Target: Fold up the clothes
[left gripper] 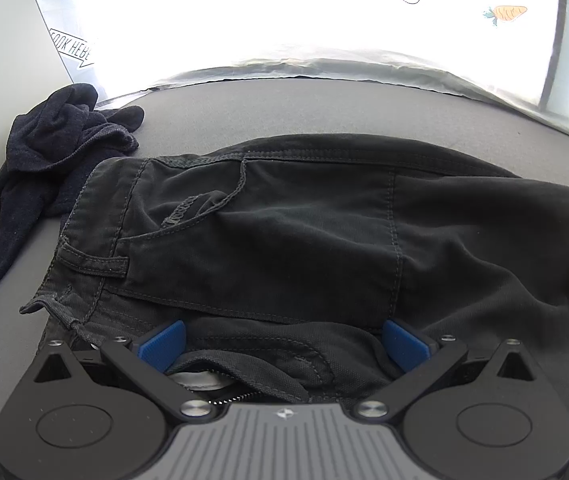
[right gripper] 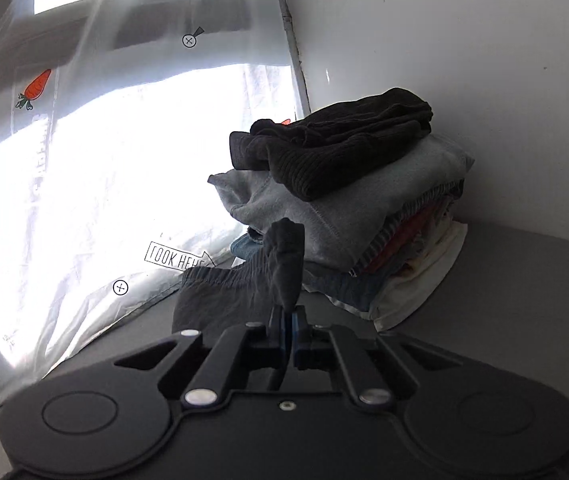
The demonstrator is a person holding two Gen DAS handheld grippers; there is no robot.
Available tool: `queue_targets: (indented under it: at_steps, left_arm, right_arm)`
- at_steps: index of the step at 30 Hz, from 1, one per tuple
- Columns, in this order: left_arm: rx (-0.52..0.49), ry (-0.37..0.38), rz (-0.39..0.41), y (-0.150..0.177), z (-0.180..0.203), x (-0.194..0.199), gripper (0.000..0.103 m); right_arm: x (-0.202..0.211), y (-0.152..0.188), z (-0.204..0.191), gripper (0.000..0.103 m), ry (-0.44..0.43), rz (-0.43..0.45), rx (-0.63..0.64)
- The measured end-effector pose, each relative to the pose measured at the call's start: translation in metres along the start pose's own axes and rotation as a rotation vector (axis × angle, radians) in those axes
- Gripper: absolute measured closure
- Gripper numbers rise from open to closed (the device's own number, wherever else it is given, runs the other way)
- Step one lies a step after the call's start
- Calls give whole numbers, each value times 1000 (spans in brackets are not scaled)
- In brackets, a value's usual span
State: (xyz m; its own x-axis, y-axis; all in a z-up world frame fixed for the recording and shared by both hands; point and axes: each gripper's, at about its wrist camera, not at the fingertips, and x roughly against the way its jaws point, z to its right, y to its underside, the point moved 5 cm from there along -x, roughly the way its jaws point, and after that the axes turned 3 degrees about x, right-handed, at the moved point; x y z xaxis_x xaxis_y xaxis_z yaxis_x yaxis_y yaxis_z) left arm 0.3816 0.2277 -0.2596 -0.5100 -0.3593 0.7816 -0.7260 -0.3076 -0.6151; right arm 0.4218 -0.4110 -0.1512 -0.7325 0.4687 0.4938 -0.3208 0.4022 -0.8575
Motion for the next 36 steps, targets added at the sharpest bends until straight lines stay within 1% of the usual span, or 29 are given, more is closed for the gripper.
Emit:
queue_targets:
  at_steps: [1, 3, 4, 5, 6, 7, 8, 9, 10, 12, 15, 18, 19, 20, 21, 23, 25, 26, 28, 29, 30, 32, 34, 36]
  left_arm:
    - [0, 0, 2, 0, 0, 0, 0]
    - [-1, 1, 3, 0, 0, 0, 0]
    - [-2, 2, 3, 0, 0, 0, 0]
    - [-2, 2, 1, 0, 0, 0, 0]
    - [-3, 3, -1, 0, 0, 0, 0]
    - [-3, 3, -3, -1, 0, 0, 0]
    - [-3, 4, -5, -1, 0, 0, 0]
    - [-4, 4, -7, -1, 0, -1, 0]
    - [-3, 3, -9, -2, 0, -1, 0]
    - [0, 2, -23, -3, 0, -1, 0]
    - [2, 6, -69, -8, 0, -4, 0]
    - [22, 20, -137, -18, -3, -5, 0]
    - [46, 36, -133, -23, -6, -2, 1]
    - [77, 60, -110, -30, -10, 5, 1]
    - [103, 82, -83, -37, -15, 11, 1]
    - [114, 97, -6, -57, -27, 24, 1]
    - [95, 70, 54, -77, -40, 29, 1]
    - [79, 49, 71, -88, -47, 26, 1]
    - [44, 2, 76, -103, -60, 14, 1]
    - [26, -23, 68, -108, -67, 6, 1]
    - [8, -54, 44, -112, -74, -6, 0]
    - [-11, -106, -4, -114, -88, -26, 0]
    - [2, -105, -31, -112, -101, -40, 0]
    - [47, -81, -77, -106, -111, -53, 0]
  right_arm:
    - [-3, 12, 14, 97, 61, -52, 1]
    - [-16, 44, 40, 93, 182, -192, 28]
    - [-19, 58, 50, 93, 222, -246, 31]
    - [-18, 68, 58, 93, 249, -269, 26]
    - [-15, 75, 64, 89, 264, -276, 20]
    - [-12, 78, 67, 73, 267, -277, 16]
    - [-9, 79, 68, 63, 266, -267, 13]
    - [-7, 78, 67, 56, 259, -249, 16]
    - [-6, 76, 63, 57, 245, -233, 28]
    - [-10, 68, 54, 57, 207, -213, 52]
    - [-24, 58, 34, 54, 116, -205, 94]
    - [-47, 50, 8, 45, 37, -202, 176]
    - [-54, 49, 2, 44, 13, -203, 196]
    - [-63, 47, -5, 44, -7, -208, 220]
    - [-74, 45, -12, 43, -25, -214, 251]
    - [-91, 40, -26, 41, -49, -209, 317]
    - [-108, 35, -35, 36, -66, -198, 366]
    - [-117, 32, -39, 35, -77, -203, 375]
    - [-135, 26, -45, 32, -106, -210, 376]
    - [-144, 24, -47, 31, -119, -213, 381]
    - [-153, 22, -50, 29, -124, -215, 387]
    - [-169, 20, -52, 26, -111, -223, 392]
    - [-185, 18, -51, 25, -110, -253, 371]
    - [-196, 18, -50, 23, -121, -278, 361]
